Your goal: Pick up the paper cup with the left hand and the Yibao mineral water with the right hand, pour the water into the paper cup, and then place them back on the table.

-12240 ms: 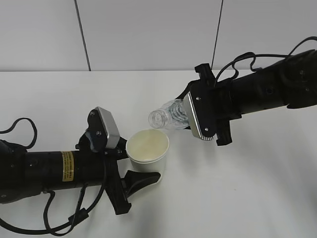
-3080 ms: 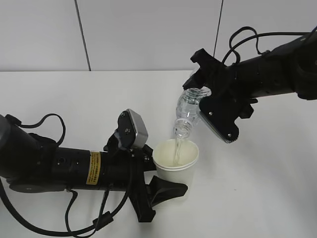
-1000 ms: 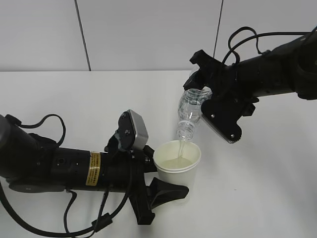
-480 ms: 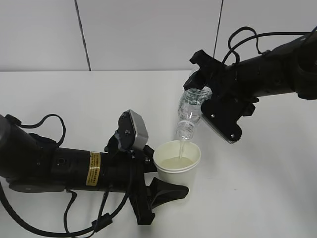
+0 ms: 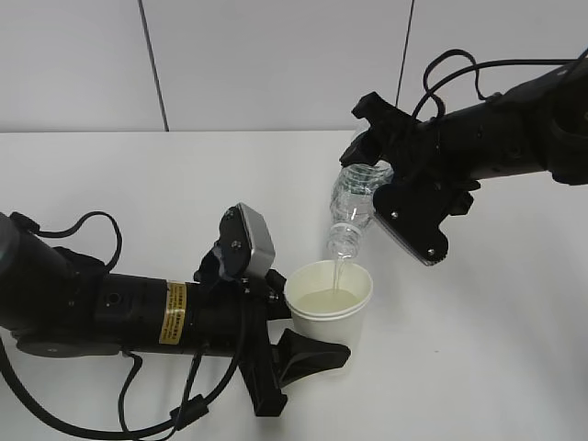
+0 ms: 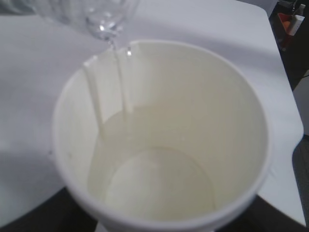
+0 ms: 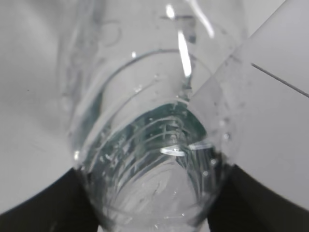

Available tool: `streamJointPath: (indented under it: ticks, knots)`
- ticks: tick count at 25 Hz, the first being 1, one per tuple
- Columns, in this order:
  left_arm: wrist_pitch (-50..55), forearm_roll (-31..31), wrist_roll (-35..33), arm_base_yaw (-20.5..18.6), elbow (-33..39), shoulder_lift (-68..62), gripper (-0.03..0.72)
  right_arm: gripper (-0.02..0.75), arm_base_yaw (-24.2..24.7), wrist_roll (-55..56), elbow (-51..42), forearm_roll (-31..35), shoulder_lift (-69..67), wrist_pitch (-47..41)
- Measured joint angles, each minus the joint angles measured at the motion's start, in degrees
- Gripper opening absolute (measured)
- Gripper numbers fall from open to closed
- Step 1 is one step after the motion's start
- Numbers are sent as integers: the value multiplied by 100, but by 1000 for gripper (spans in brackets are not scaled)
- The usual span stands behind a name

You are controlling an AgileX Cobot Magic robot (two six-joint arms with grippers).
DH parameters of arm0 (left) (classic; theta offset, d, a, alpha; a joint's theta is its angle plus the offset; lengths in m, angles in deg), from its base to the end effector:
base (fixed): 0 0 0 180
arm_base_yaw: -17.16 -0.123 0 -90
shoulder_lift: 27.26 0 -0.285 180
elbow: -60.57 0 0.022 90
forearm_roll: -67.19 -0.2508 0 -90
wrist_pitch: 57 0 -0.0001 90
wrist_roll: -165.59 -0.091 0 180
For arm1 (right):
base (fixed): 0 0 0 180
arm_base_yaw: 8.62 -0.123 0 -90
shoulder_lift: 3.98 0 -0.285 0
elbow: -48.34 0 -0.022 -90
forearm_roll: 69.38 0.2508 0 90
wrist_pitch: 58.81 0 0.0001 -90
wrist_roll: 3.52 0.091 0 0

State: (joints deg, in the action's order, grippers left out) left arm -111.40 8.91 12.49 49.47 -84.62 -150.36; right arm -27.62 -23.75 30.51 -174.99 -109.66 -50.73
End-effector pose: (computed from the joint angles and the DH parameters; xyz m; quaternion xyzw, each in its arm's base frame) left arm 0.2422 -0.2276 0.1031 0.4996 0.6631 -0.3849 0.4032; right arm 0.3473 0.1325 0.2247 -0.8560 0.2375 -0.3300 0.3194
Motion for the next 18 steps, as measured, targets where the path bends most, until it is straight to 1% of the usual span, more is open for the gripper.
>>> streamJointPath:
  ticks: [11,18]
  knots:
    - [142,111,0,0,0,0,443,414,0,-15,0,0,0,45]
    - [253,144,0,0,0,-10,443,414,0,552,0,0,0,204]
